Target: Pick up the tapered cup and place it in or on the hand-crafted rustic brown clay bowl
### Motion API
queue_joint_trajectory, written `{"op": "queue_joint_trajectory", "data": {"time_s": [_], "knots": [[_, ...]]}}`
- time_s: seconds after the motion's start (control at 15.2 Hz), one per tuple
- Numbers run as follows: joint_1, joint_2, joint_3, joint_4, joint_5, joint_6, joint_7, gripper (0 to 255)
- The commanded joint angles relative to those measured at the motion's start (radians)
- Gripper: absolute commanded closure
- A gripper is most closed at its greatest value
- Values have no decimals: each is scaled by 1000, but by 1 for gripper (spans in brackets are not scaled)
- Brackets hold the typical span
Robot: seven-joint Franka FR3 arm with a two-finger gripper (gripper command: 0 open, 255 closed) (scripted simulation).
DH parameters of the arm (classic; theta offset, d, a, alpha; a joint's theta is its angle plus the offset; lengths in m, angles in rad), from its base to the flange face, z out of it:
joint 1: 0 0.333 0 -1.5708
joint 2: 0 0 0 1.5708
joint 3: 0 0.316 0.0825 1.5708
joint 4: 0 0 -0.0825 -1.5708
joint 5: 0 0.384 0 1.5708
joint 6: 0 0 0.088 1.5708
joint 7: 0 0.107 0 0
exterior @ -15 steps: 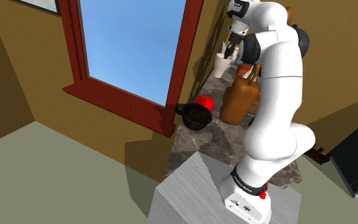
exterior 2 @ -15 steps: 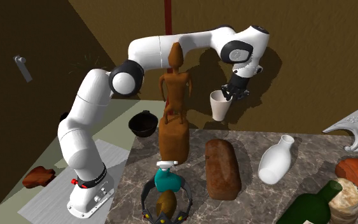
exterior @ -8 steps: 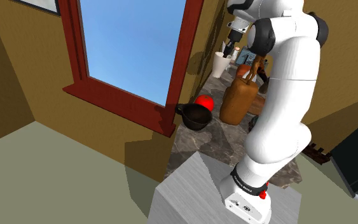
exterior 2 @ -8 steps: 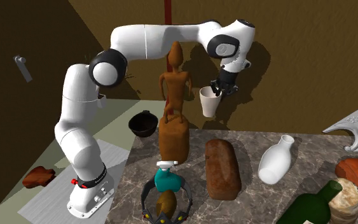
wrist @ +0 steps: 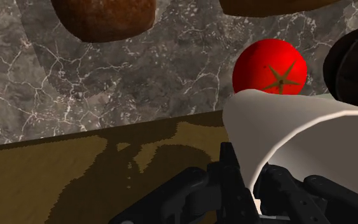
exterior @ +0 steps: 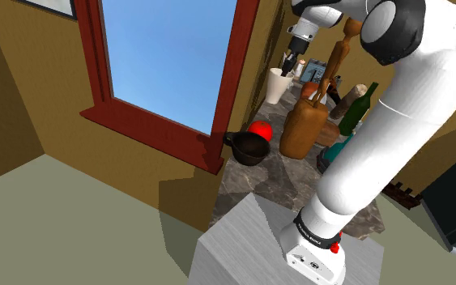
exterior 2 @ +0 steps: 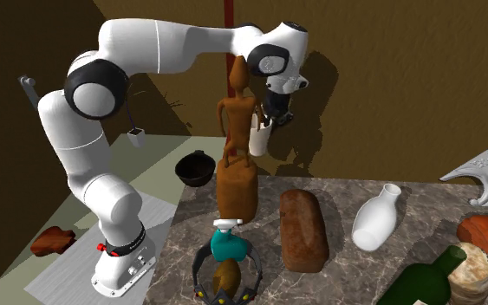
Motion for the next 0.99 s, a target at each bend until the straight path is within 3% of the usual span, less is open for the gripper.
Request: {"op": "queue_joint_trajectory", "data": {"time_s": [0.0,0.46,0.92], "knots": [[30,-85,26,-79,-43,18,63,255],[67,-344,148,-311,-138,37,257,255],[83,-549,286,-480,-150,19,431,255]]}}
